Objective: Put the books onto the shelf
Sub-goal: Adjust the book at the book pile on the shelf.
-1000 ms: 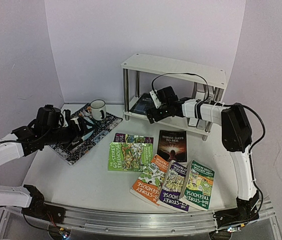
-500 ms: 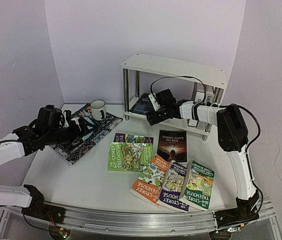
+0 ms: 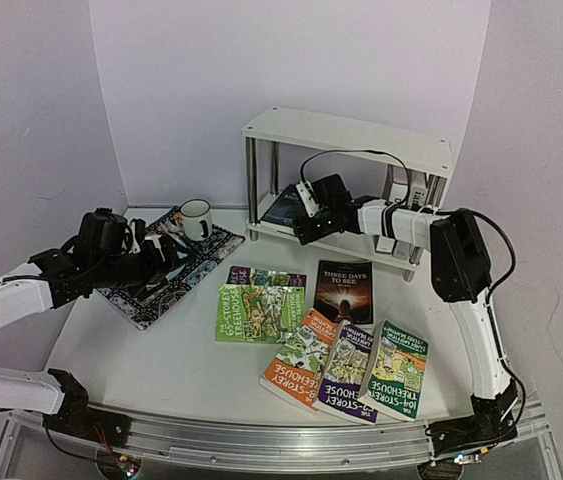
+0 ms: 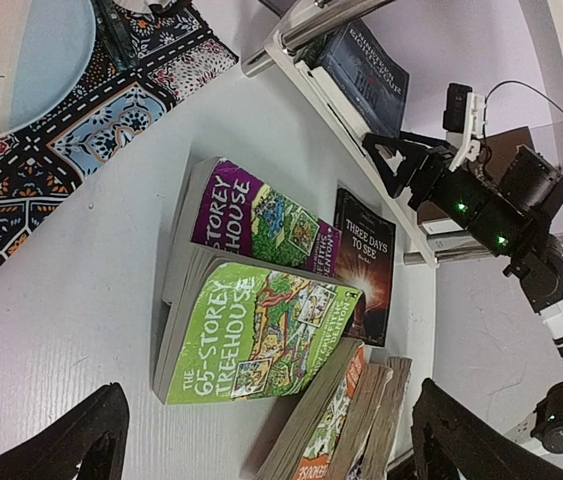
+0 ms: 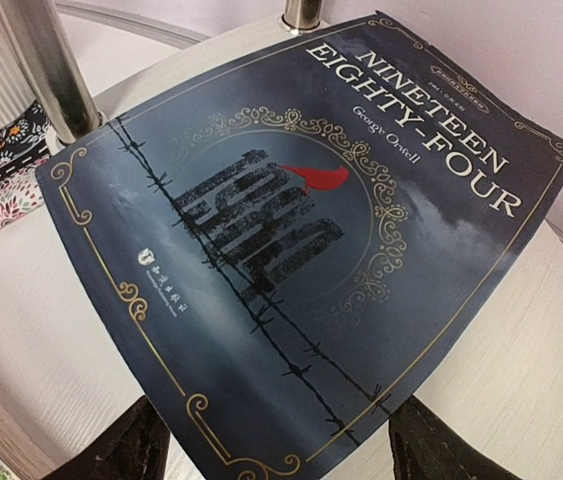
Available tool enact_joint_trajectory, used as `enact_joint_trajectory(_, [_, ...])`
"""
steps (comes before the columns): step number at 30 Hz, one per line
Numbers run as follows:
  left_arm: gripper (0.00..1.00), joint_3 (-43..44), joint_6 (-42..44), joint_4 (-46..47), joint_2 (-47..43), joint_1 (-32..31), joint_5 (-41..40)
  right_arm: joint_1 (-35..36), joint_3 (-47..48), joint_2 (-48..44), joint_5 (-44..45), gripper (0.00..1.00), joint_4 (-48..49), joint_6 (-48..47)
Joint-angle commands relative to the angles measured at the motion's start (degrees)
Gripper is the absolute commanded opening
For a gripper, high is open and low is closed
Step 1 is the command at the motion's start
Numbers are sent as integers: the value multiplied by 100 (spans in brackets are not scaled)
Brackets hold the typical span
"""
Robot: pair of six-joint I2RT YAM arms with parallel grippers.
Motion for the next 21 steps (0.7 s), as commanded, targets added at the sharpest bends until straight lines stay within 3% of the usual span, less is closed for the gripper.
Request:
enact_joint_trajectory(1, [100,303,104,181,53,21,-12,-32,280,186,-65,76,-47,7])
enact_joint_trajectory(21, [100,357,141,187,184,21,-10,-62,532,378,-594,79,-51,-351])
